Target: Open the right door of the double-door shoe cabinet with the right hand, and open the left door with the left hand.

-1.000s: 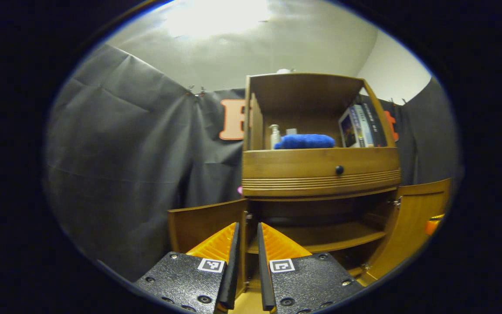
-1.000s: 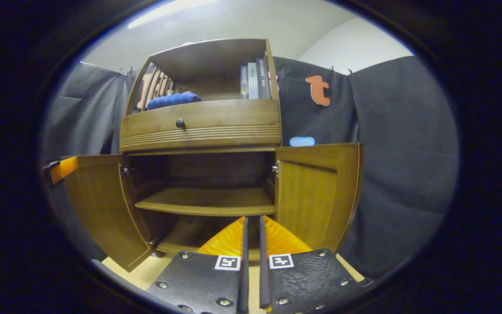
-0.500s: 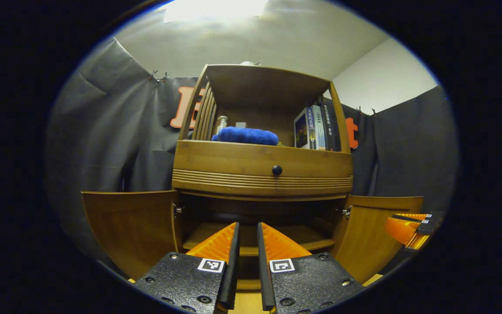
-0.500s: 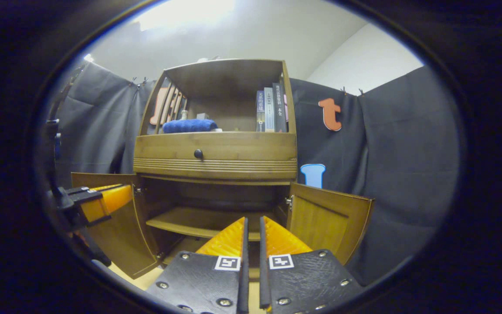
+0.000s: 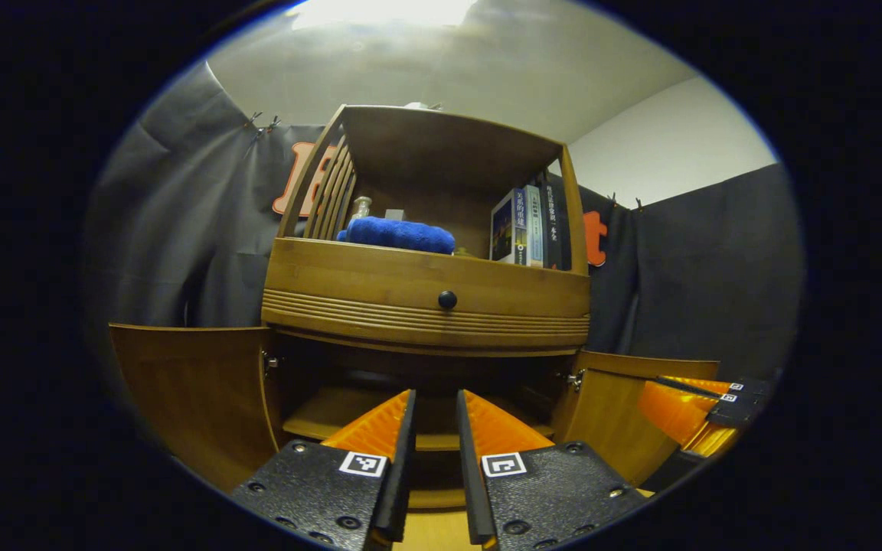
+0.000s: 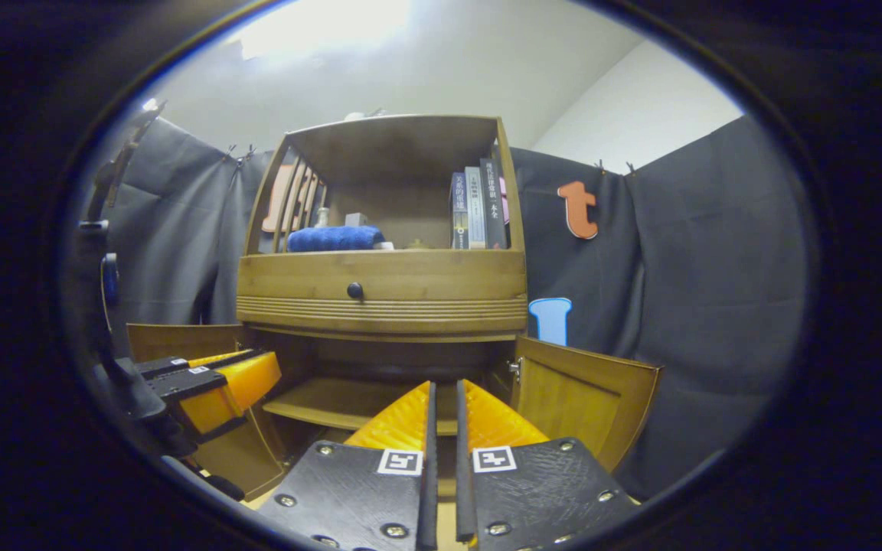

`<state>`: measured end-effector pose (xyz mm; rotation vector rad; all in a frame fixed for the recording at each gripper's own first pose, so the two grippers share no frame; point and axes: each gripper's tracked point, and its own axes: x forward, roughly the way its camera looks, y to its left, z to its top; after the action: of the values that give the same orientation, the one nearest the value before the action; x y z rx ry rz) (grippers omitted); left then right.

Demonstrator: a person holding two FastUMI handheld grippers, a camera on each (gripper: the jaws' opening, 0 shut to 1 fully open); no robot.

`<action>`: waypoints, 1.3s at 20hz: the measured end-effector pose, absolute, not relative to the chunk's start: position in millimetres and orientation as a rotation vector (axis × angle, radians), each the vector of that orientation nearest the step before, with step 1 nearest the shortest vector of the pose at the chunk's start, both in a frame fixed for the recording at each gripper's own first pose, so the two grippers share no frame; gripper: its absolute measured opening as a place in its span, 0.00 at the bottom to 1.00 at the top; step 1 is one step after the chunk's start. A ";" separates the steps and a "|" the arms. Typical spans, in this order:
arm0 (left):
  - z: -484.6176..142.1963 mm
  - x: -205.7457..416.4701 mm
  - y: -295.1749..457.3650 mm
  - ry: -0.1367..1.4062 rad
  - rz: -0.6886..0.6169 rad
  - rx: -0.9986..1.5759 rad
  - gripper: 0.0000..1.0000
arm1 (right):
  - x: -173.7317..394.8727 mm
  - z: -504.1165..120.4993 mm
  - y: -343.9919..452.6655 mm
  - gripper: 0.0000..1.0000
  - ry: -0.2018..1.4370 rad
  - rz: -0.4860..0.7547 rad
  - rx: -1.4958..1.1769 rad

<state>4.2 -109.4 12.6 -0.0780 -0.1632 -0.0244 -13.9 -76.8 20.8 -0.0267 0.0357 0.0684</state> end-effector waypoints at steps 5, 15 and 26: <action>11.1 4.6 -117.5 -0.153 -0.069 -0.070 0.70 | -13.6 19.2 -68.0 0.47 0.037 0.062 -0.022; 12.3 14.6 -104.9 -0.181 -0.065 -0.068 0.95 | -11.0 13.2 -59.0 0.95 0.028 0.035 -0.024; 15.5 34.0 -131.0 -0.193 -0.148 -0.065 0.95 | -13.3 26.9 -79.1 0.94 -0.015 -0.041 -0.055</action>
<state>34.0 -131.0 15.5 -0.0649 -0.1930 -0.1475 -13.3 -79.1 26.9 -0.0547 -0.0155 -0.0407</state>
